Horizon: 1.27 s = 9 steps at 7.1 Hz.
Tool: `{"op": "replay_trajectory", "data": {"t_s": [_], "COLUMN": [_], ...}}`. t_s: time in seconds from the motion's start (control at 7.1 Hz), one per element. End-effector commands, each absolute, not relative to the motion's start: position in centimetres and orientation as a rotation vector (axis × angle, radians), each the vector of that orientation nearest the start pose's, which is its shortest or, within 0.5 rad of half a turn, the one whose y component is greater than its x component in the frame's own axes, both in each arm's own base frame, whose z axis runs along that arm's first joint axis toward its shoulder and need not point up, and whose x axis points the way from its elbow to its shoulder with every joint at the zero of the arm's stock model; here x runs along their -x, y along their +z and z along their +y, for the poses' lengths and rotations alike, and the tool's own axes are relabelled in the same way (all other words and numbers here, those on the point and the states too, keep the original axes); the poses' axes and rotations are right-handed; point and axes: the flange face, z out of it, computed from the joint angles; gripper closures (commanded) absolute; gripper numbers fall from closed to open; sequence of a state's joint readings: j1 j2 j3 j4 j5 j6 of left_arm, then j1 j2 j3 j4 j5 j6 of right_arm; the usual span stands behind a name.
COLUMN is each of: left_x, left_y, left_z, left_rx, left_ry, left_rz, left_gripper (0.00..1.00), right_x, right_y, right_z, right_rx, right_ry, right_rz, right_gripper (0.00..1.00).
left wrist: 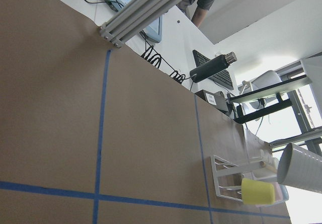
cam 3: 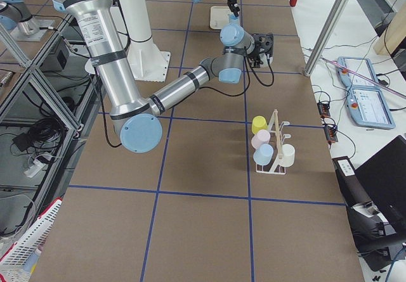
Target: Transfer IKEA cup to right arm and place on rack
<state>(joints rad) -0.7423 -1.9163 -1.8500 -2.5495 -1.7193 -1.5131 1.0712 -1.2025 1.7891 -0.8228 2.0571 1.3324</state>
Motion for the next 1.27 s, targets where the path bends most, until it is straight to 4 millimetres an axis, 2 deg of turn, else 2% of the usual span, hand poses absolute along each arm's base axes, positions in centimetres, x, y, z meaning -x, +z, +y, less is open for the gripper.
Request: {"op": "replay_trajectory", "data": {"t_s": [0.0, 0.14, 0.42, 0.56, 0.7, 0.84, 0.99, 1.13], "left_x": [-28.6, -25.7, -20.5, -18.1, -16.0, -14.2, -13.1, -12.5], "left_y": [25.5, 25.9, 27.4, 28.8, 30.3, 32.5, 32.9, 32.9], "left_z": [-49.7, -51.2, -53.7, -54.5, -54.9, -54.8, -54.8, -54.8], "left_rx": [-0.559, -0.557, -0.532, -0.522, -0.522, -0.521, -0.509, -0.507], "left_ry": [-0.363, -0.33, -0.282, -0.247, -0.191, -0.16, -0.155, -0.159], "left_rz": [1.37, 1.305, 1.199, 1.138, 1.088, 1.046, 1.054, 1.057], "left_gripper": [0.0, 0.0, 0.0, 0.0, 0.0, 0.0, 0.0, 0.0], "right_x": [15.6, 13.1, 11.8, 11.6, 11.0, 9.9, 8.1, 6.4], "right_y": [25.9, 25.6, 24.3, 26.3, 29.1, 31.0, 34.5, 37.0], "right_z": [-59.9, -61.2, -64.8, -67.1, -70.0, -73.3, -75.4, -77.2], "right_rx": [-0.478, -0.466, -0.376, -0.316, -0.256, -0.203, -0.159, -0.149], "right_ry": [0.277, 0.203, 0.129, 0.128, 0.11, 0.094, 0.054, 0.014], "right_rz": [-1.075, -0.992, -0.838, -0.82, -0.816, -0.817, -0.822, -0.803], "right_gripper": [0.82, 0.82, 0.82, 0.87, 0.88, 0.87, 0.87, 0.87]}}
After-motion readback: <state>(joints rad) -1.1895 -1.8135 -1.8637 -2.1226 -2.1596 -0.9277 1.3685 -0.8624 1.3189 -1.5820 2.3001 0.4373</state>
